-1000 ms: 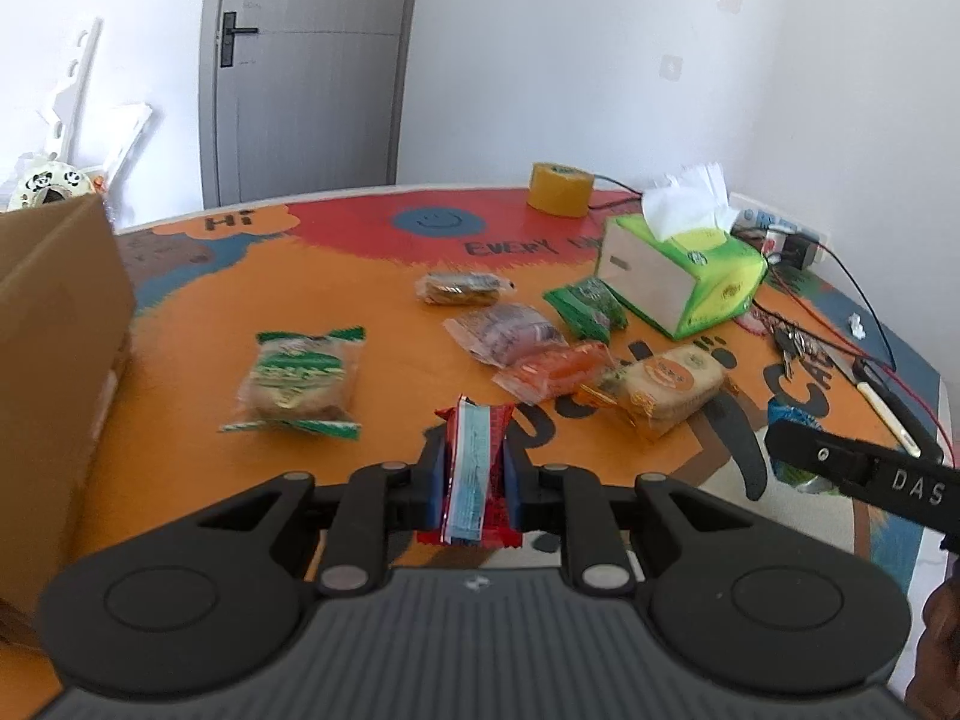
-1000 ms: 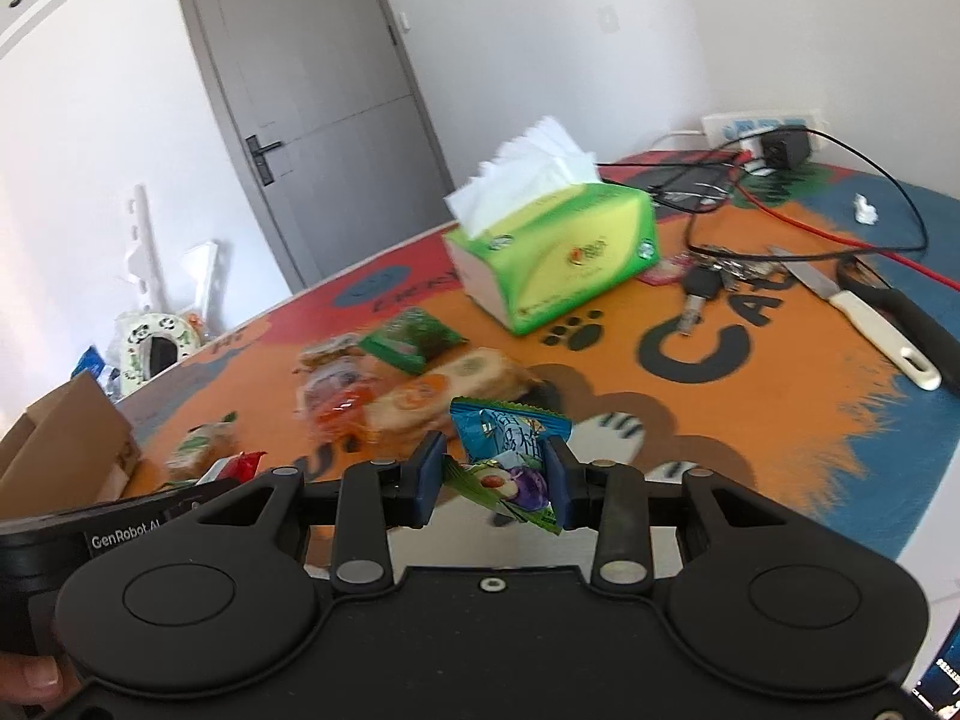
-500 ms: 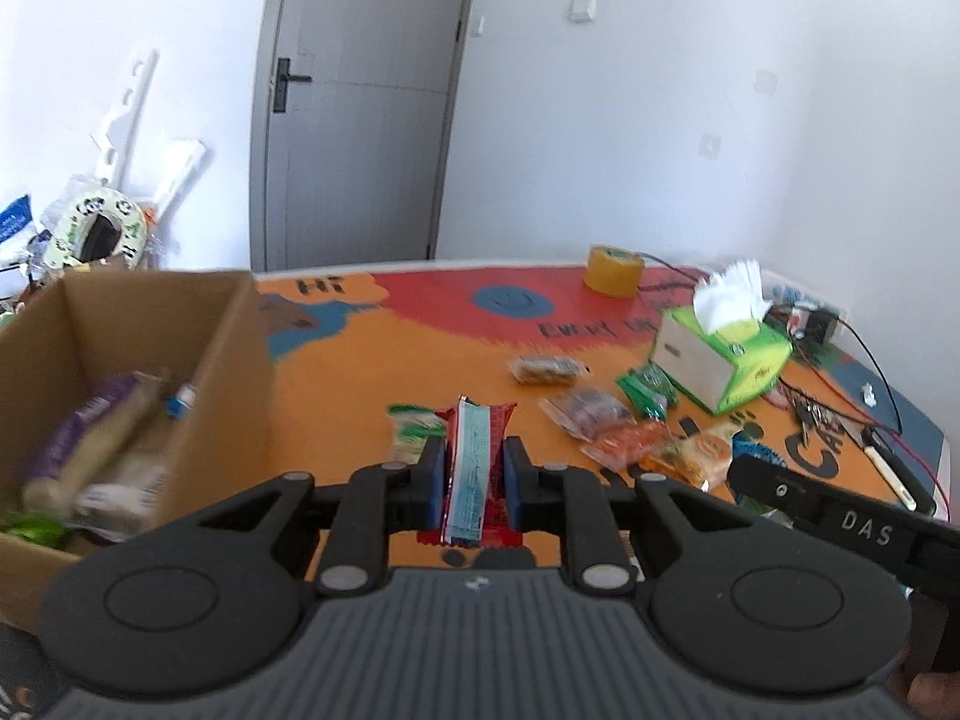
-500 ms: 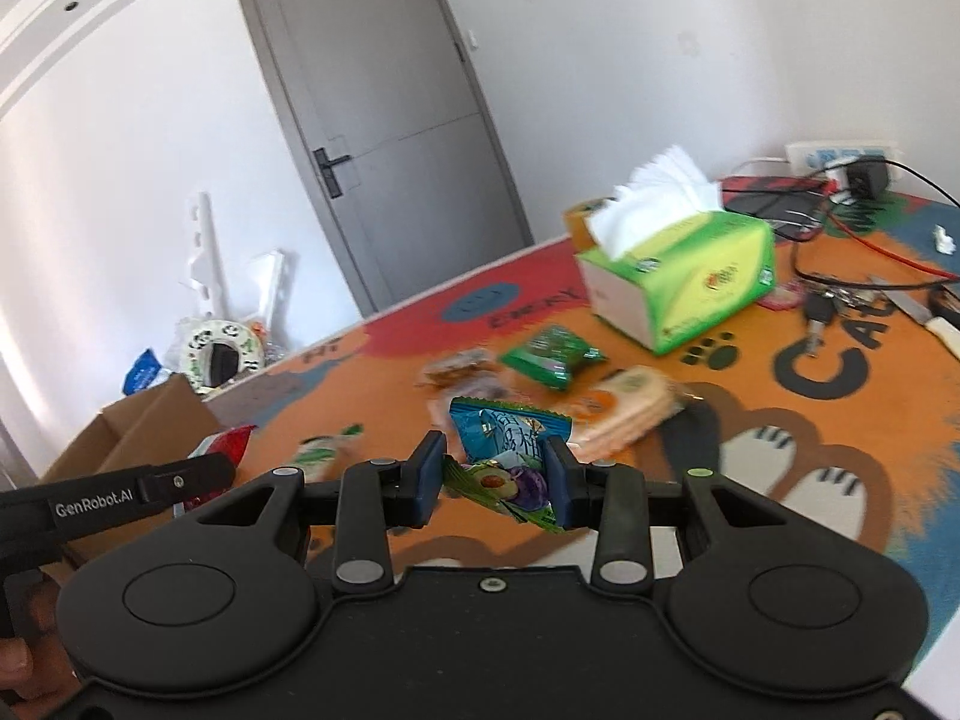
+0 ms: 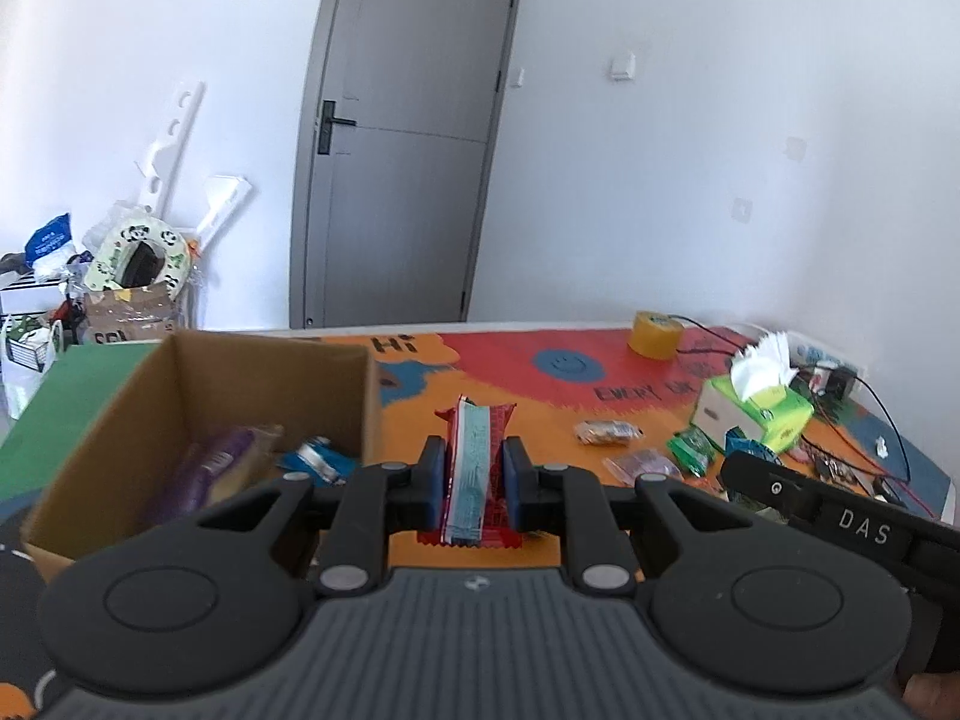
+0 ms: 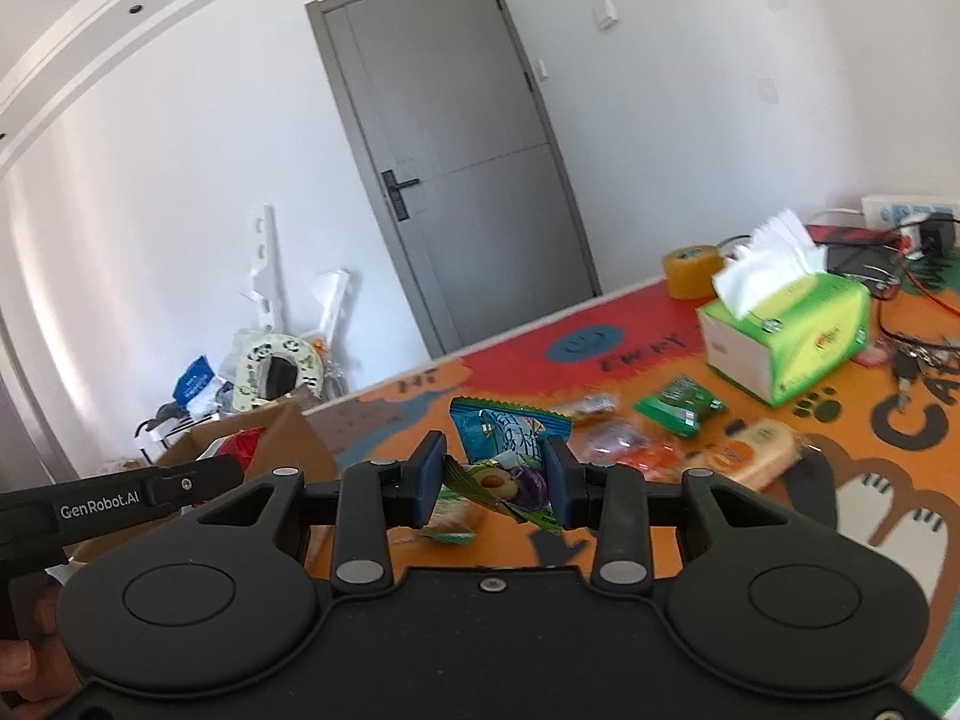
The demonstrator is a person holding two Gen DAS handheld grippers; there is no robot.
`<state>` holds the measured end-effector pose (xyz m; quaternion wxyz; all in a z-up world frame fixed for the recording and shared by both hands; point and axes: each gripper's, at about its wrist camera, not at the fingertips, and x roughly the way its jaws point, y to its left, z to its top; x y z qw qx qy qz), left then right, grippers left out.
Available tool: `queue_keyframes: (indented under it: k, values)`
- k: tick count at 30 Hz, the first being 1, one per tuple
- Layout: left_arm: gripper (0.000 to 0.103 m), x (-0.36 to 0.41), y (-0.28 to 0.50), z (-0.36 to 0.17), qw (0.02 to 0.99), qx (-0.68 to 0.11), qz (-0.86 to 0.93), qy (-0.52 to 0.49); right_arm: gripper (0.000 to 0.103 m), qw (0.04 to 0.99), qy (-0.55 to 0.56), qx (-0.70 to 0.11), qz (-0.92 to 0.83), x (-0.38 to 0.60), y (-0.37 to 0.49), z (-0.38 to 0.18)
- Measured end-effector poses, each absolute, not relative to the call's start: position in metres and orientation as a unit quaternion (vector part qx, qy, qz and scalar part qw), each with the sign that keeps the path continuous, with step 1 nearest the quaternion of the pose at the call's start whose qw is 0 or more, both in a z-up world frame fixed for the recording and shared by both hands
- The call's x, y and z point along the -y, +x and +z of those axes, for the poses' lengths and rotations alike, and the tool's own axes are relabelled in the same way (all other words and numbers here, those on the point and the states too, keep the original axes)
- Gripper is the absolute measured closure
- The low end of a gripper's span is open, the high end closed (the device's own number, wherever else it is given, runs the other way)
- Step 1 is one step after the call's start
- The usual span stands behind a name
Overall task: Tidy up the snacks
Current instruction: 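Carry both held snacks over the box and open both tools to drop them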
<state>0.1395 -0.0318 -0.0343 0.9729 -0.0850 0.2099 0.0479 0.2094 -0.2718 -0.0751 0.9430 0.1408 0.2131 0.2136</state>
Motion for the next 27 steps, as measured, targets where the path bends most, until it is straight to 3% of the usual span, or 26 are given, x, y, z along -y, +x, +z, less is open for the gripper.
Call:
queue_keyframes:
  k: [27]
  values:
    - [0.084, -0.075, 0.121, -0.019, 0.964, -0.199, 0.119, -0.132, 0.067, 0.923, 0.096, -0.214, 0.305, 0.163, 0.225, -0.048]
